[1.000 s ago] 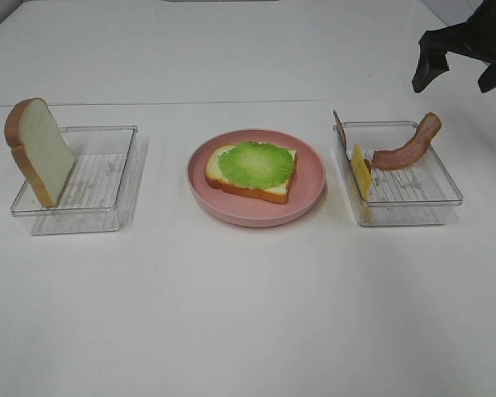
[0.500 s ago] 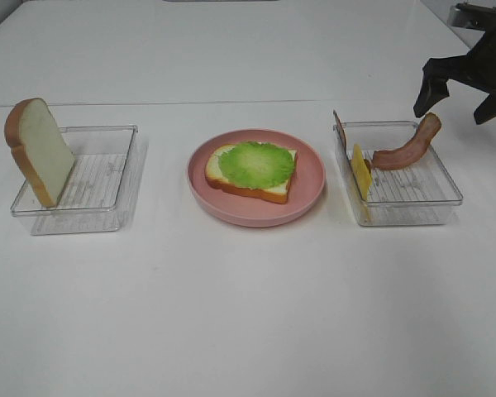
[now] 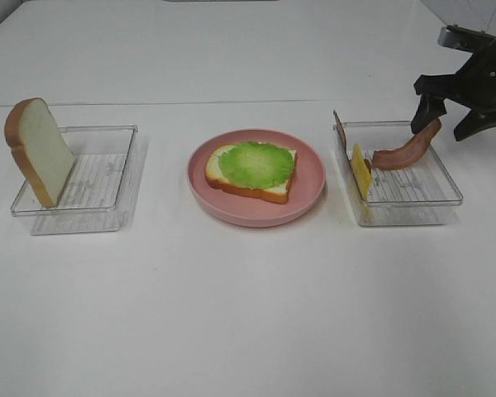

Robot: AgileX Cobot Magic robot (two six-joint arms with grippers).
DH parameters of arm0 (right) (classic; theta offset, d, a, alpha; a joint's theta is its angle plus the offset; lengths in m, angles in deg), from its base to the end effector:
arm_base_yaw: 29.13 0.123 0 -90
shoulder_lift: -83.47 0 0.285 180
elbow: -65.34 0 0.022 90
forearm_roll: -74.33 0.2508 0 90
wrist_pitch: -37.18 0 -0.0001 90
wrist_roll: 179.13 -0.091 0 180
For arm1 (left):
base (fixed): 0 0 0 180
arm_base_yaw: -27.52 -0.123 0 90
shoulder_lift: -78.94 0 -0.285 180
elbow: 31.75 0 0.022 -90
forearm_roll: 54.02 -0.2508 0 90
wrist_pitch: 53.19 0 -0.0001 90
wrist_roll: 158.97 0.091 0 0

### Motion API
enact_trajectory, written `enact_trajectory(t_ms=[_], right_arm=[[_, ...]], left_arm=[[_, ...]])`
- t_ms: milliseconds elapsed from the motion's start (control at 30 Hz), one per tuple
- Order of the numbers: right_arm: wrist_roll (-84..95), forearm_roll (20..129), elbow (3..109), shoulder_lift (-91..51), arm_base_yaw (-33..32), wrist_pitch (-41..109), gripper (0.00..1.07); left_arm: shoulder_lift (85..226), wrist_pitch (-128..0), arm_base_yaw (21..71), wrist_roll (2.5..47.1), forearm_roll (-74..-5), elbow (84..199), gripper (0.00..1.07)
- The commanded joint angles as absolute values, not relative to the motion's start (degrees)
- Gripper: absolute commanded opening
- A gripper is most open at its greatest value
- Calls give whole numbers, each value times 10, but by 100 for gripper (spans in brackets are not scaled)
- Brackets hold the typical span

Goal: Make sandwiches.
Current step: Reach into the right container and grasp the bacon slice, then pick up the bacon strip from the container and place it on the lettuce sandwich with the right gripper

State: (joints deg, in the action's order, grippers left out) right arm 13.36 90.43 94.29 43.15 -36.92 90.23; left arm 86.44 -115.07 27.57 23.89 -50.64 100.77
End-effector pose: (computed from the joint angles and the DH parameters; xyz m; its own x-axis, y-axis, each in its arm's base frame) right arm 0.4842 -0.0459 0.1545 -0.9479 0.0842 -0.3073 0.0230 0.9800 0.1976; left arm -0.0087 -0.0047 0.2811 -0.4500 0.0224 -0.8927 0.0572 0.9984 -0.0037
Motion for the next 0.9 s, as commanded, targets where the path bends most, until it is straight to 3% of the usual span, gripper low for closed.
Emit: enact_trajectory(t_ms=[33,67,100,133,167,200,900], right_arm=[[138,912,949,432,-372,896,54],[137,912,949,432,-372,895,34],[139,912,949,432,-372,895,25],[139,912,949,432,-372,895,25],[147,916,949,432,-372,895,8],[153,920,949,432,-372,897,2],[168,951,958,381,-371,941,0]], left_arm=[[857,-1147,275,241,-501,1007,89],[857,-1147,275,241,-501,1007,89],[857,-1147,275,241,-501,1007,89],[857,-1147,275,241,-501,1007,89],[857,-1147,275,241,-501,1007,89],[857,-1147,275,241,-501,1007,89],[857,-1147,275,241,-501,1007,89]])
